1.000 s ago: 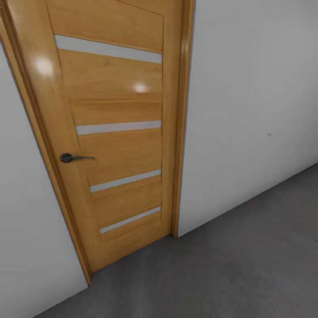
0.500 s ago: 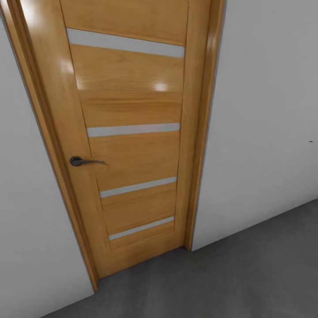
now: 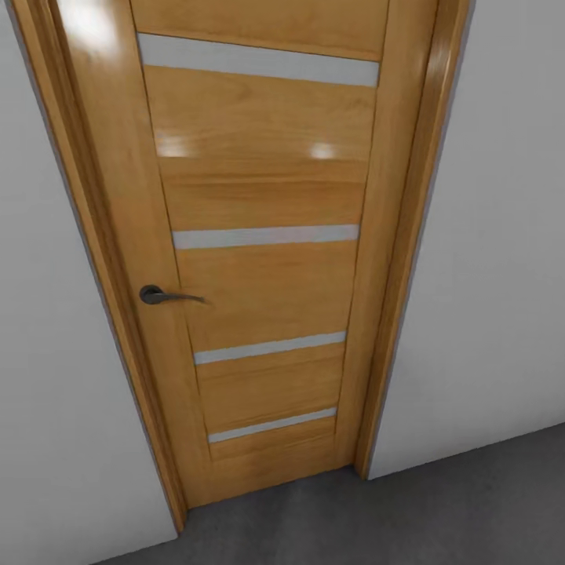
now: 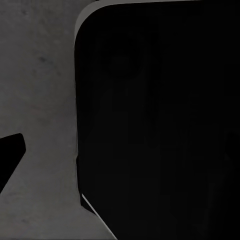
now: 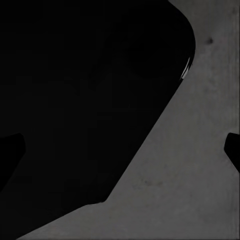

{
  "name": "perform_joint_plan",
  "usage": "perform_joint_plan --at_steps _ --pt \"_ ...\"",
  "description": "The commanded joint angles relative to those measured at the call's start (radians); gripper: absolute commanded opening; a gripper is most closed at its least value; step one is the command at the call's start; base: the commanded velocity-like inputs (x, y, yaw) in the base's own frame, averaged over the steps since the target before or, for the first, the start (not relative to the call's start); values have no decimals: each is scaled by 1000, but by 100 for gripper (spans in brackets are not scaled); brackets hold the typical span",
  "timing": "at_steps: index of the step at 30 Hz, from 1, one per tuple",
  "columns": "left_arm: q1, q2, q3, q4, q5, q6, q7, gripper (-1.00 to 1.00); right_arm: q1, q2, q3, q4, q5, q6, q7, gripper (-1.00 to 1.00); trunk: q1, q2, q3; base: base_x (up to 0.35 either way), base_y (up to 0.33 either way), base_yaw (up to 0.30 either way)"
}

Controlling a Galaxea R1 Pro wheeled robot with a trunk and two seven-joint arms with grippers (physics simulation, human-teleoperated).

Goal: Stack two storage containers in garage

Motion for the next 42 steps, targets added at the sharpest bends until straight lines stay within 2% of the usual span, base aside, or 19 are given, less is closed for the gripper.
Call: perform_joint_plan --at_steps 1,25,27,30,32,42 --pt "0 0 1 -1 2 -1 0 100 0 0 8 0 -9 -1 0 100 1 0 -1 313 -106 269" --pt "0 2 3 1 4 -38 0 100 0 0 8 0 -9 -1 -1 100 1 0 -1 310 -102 263" --pt "0 4 3 1 24 -53 0 100 0 -1 8 0 -9 -1 0 100 1 0 -1 174 -22 74" --pt "0 4 2 1 82 -71 0 100 0 0 8 0 -9 -1 -1 100 1 0 -1 59 -8 25" --pt "0 5 1 1 106 -75 -1 100 0 -1 8 0 -9 -1 -1 100 1 0 -1 19 -2 35" --pt "0 3 -1 1 123 -77 -1 100 0 -3 7 0 -9 -1 0 100 1 0 -1 3 0 201"
